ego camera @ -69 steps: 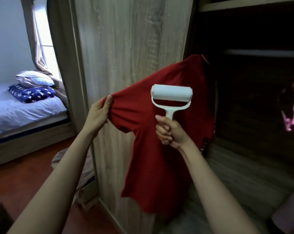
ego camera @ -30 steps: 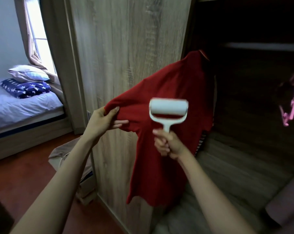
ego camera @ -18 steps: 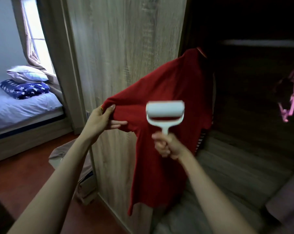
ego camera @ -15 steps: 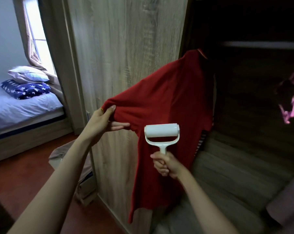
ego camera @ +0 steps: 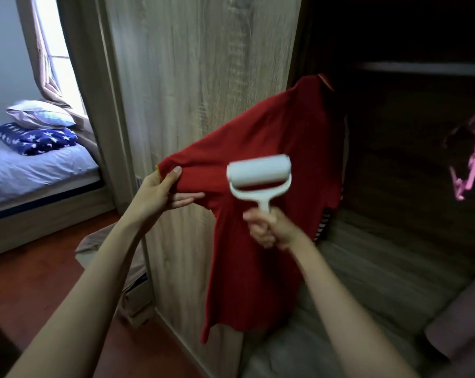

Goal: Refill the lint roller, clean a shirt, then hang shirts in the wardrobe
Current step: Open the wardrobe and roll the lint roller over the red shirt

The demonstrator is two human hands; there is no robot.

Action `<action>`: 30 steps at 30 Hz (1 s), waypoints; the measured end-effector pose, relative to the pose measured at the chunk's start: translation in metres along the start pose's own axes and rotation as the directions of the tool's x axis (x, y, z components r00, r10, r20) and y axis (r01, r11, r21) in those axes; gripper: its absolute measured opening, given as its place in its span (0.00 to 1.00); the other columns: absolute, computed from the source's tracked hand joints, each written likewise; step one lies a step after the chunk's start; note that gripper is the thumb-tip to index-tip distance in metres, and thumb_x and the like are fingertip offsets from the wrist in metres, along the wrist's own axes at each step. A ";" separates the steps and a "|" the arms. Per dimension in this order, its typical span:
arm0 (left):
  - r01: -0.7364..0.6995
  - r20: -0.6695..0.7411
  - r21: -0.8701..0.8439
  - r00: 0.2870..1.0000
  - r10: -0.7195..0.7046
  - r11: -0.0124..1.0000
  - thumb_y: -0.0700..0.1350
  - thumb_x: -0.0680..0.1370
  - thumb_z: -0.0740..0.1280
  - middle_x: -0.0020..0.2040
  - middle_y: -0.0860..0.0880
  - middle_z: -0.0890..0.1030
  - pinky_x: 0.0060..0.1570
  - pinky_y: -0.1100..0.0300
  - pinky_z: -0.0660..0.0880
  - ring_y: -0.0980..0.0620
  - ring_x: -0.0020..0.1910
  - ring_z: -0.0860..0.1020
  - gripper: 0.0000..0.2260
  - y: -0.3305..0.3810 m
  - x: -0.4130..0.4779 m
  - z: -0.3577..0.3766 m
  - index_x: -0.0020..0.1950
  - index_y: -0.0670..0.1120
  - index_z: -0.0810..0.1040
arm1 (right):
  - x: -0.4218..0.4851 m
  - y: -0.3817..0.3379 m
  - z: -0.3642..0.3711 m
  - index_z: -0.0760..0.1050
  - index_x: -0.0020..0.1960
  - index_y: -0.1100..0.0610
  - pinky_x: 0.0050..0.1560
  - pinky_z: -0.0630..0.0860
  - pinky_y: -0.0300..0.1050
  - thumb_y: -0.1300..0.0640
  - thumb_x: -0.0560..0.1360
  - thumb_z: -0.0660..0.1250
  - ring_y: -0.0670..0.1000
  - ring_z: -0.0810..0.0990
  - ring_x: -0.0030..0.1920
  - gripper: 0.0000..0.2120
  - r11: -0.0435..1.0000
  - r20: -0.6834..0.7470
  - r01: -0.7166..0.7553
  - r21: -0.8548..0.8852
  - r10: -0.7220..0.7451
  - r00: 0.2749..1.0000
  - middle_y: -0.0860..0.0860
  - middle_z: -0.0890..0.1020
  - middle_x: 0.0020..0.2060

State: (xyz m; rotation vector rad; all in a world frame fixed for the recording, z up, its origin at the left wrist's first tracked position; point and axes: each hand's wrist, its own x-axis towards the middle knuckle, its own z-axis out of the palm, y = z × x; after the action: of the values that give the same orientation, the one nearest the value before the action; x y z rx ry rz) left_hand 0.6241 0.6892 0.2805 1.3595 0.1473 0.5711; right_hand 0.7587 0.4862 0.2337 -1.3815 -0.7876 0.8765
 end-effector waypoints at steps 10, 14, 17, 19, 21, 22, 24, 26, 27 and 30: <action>-0.074 -0.075 0.048 0.994 0.078 0.996 0.48 0.82 0.59 0.52 0.43 0.83 0.38 0.61 0.82 0.43 0.40 0.85 0.14 -0.003 0.002 0.001 0.65 0.44 0.70 | -0.015 0.086 -0.010 0.60 0.21 0.53 0.18 0.54 0.31 0.55 0.70 0.65 0.45 0.56 0.14 0.22 0.990 -0.018 -0.131 -0.047 0.130 0.991 0.48 0.59 0.14; -0.075 -0.091 0.056 0.993 0.080 0.996 0.47 0.82 0.59 0.53 0.43 0.82 0.37 0.61 0.82 0.42 0.40 0.85 0.15 -0.003 0.006 0.000 0.66 0.43 0.70 | -0.004 -0.015 -0.043 0.59 0.19 0.51 0.21 0.47 0.31 0.55 0.69 0.67 0.44 0.53 0.14 0.24 0.997 0.060 0.004 0.079 -0.009 0.998 0.46 0.56 0.14; -0.084 -0.096 0.057 0.991 0.090 0.995 0.47 0.82 0.59 0.53 0.43 0.82 0.38 0.60 0.82 0.43 0.40 0.85 0.14 -0.003 0.009 0.001 0.66 0.43 0.70 | -0.006 -0.025 -0.054 0.55 0.22 0.52 0.22 0.51 0.29 0.50 0.63 0.75 0.47 0.50 0.16 0.28 0.976 0.279 -0.045 0.213 -0.017 0.960 0.49 0.52 0.16; -0.090 -0.095 0.056 0.991 0.095 0.994 0.47 0.82 0.59 0.52 0.42 0.82 0.39 0.60 0.82 0.42 0.40 0.85 0.14 -0.003 0.011 0.001 0.65 0.43 0.70 | -0.013 0.016 -0.052 0.54 0.22 0.52 0.22 0.52 0.29 0.51 0.62 0.76 0.47 0.50 0.16 0.29 0.958 0.344 -0.148 0.247 0.056 0.937 0.49 0.53 0.16; -0.095 -0.099 0.065 0.990 0.101 0.993 0.47 0.82 0.59 0.53 0.42 0.82 0.39 0.60 0.82 0.42 0.40 0.85 0.14 -0.003 0.013 0.001 0.66 0.43 0.70 | -0.014 0.037 -0.055 0.54 0.22 0.52 0.21 0.51 0.31 0.51 0.65 0.74 0.47 0.51 0.16 0.29 0.937 0.414 -0.176 0.301 0.038 0.909 0.48 0.54 0.16; -0.094 -0.103 0.071 0.989 0.101 0.993 0.47 0.82 0.60 0.53 0.41 0.82 0.38 0.60 0.82 0.42 0.40 0.85 0.14 -0.003 0.014 0.001 0.66 0.42 0.70 | -0.010 0.029 -0.060 0.54 0.22 0.51 0.21 0.51 0.32 0.52 0.67 0.72 0.47 0.51 0.16 0.28 0.939 0.467 -0.174 0.297 0.017 0.884 0.48 0.55 0.16; -0.091 -0.118 0.077 0.988 0.099 0.993 0.47 0.82 0.60 0.53 0.41 0.82 0.37 0.61 0.82 0.43 0.39 0.85 0.14 -0.003 0.016 0.002 0.65 0.42 0.71 | -0.003 -0.011 -0.070 0.60 0.25 0.50 0.21 0.50 0.35 0.55 0.74 0.64 0.47 0.50 0.17 0.21 0.940 0.568 -0.129 0.315 -0.078 0.820 0.48 0.56 0.17; -0.096 -0.131 0.071 0.986 0.105 0.993 0.47 0.82 0.60 0.53 0.40 0.82 0.36 0.60 0.82 0.42 0.39 0.85 0.14 -0.002 0.018 0.003 0.65 0.42 0.71 | 0.006 -0.059 -0.076 0.64 0.30 0.53 0.21 0.51 0.38 0.60 0.78 0.55 0.46 0.52 0.17 0.17 0.911 0.483 0.027 0.411 -0.243 0.841 0.49 0.55 0.17; -0.100 -0.138 0.064 0.985 0.108 0.993 0.47 0.82 0.60 0.53 0.40 0.82 0.37 0.60 0.82 0.42 0.39 0.85 0.13 -0.002 0.018 0.003 0.64 0.43 0.71 | 0.008 -0.077 -0.076 0.64 0.30 0.54 0.20 0.50 0.38 0.60 0.78 0.55 0.46 0.52 0.17 0.17 0.905 0.457 0.061 0.422 -0.270 0.847 0.48 0.55 0.17; -0.105 -0.157 0.059 0.981 0.113 0.993 0.48 0.82 0.59 0.52 0.41 0.82 0.35 0.60 0.82 0.43 0.38 0.85 0.10 -0.003 0.017 0.005 0.61 0.45 0.72 | 0.005 -0.066 -0.048 0.60 0.23 0.50 0.19 0.49 0.35 0.55 0.72 0.65 0.47 0.51 0.15 0.22 0.933 0.414 0.033 0.360 -0.191 0.890 0.48 0.56 0.16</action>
State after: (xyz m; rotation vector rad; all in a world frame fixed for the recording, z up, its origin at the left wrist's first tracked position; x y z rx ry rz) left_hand 0.6416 0.6928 0.2830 1.3758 0.2201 0.7737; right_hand 0.8071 0.4678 0.2971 -0.8221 -0.9944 1.1949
